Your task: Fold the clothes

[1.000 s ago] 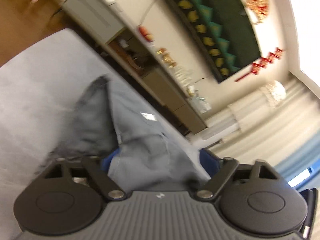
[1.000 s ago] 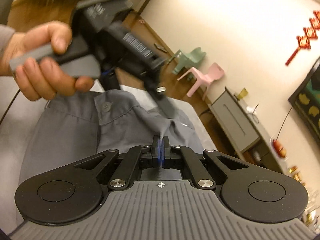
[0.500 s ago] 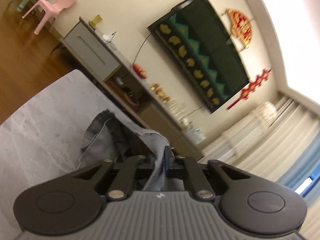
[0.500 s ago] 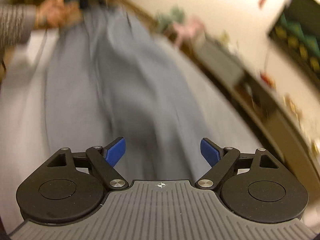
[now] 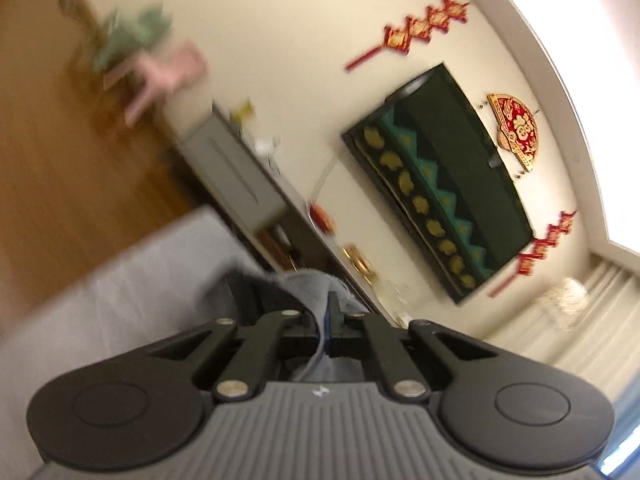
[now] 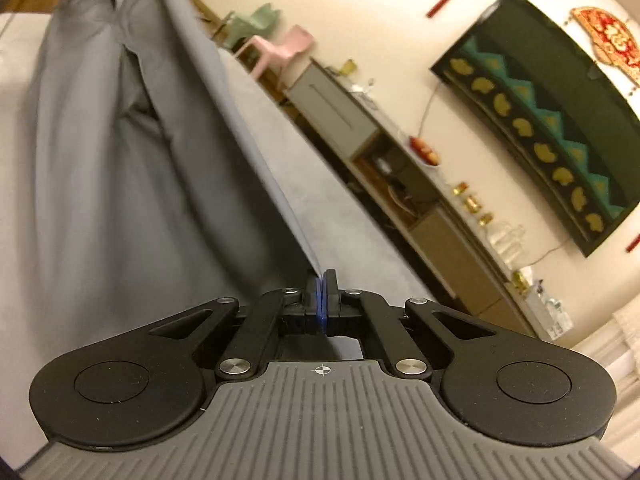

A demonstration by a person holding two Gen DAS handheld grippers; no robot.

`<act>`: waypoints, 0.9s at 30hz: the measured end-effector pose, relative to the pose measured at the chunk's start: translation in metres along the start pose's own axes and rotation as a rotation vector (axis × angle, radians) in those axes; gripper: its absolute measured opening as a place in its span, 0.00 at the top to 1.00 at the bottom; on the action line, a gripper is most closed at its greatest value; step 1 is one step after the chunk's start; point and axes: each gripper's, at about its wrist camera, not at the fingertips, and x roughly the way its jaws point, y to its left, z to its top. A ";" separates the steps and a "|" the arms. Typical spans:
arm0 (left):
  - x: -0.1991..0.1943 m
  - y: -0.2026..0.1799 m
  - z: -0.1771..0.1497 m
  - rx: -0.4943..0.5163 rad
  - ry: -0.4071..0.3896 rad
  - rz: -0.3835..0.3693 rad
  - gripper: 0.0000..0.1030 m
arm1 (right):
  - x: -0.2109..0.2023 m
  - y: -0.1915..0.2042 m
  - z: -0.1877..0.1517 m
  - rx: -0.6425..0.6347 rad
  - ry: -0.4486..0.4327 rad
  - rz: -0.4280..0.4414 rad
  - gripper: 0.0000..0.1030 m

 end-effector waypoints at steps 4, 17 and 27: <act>-0.011 -0.005 -0.010 0.004 0.032 0.178 0.63 | 0.002 0.034 -0.014 -0.005 0.016 0.066 1.00; -0.016 -0.115 -0.074 0.133 0.152 0.415 0.07 | -0.040 0.005 -0.056 0.363 0.001 0.039 0.51; 0.011 -0.114 -0.102 0.079 0.216 0.367 0.99 | -0.018 -0.061 -0.181 1.438 0.158 0.383 0.46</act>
